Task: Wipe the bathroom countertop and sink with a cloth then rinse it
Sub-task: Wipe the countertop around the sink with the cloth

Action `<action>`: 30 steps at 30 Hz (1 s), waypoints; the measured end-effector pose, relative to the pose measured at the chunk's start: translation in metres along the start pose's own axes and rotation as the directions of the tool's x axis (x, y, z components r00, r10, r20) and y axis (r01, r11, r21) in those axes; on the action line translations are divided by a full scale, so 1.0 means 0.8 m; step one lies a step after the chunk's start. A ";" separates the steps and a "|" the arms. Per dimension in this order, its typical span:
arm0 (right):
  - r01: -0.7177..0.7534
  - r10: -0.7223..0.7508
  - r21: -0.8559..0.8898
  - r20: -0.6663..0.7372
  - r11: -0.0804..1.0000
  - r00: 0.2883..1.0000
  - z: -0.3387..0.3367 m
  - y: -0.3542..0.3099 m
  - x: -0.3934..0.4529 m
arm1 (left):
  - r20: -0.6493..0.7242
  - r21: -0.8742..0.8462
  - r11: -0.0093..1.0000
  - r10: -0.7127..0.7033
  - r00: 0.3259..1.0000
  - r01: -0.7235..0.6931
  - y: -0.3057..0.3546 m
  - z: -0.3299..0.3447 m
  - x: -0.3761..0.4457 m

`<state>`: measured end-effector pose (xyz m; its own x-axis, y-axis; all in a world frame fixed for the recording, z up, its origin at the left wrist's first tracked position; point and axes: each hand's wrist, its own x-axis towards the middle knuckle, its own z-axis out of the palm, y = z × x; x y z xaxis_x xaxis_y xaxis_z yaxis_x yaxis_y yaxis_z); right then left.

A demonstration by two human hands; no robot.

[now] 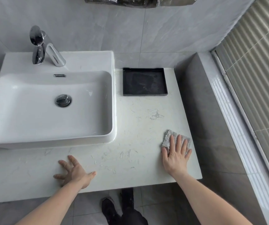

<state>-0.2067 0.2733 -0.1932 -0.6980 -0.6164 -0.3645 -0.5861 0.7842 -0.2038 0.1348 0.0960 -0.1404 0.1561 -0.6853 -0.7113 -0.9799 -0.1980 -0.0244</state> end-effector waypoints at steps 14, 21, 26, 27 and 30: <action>0.220 -0.220 0.009 0.003 0.976 0.976 0.060 -0.146 -0.077 | -0.060 0.006 1.000 0.001 0.998 0.000 -0.004 -0.003 -0.004; 0.415 -0.413 -0.013 0.078 0.910 0.907 0.102 -0.243 -0.172 | -0.137 0.346 0.896 0.343 0.929 -0.280 -0.070 -0.028 -0.012; 0.414 -0.409 -0.034 0.098 0.910 0.907 0.118 -0.262 -0.209 | -0.089 0.331 0.771 0.599 0.796 -0.544 -0.180 -0.080 0.018; 0.407 -0.402 -0.039 0.099 0.912 0.910 0.117 -0.258 -0.209 | -0.089 0.313 0.785 0.584 0.807 -0.534 -0.203 -0.089 0.025; 0.303 -0.299 -0.043 0.081 0.952 0.951 0.113 -0.243 -0.206 | -0.121 0.306 0.830 0.520 0.846 -0.466 -0.270 -0.109 0.054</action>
<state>0.0598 0.2288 -0.1752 -0.4549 -0.8151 -0.3587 -0.7873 0.5563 -0.2658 0.3642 0.0481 -0.1041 -0.3622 -0.7675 -0.5288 -0.9242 0.3694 0.0968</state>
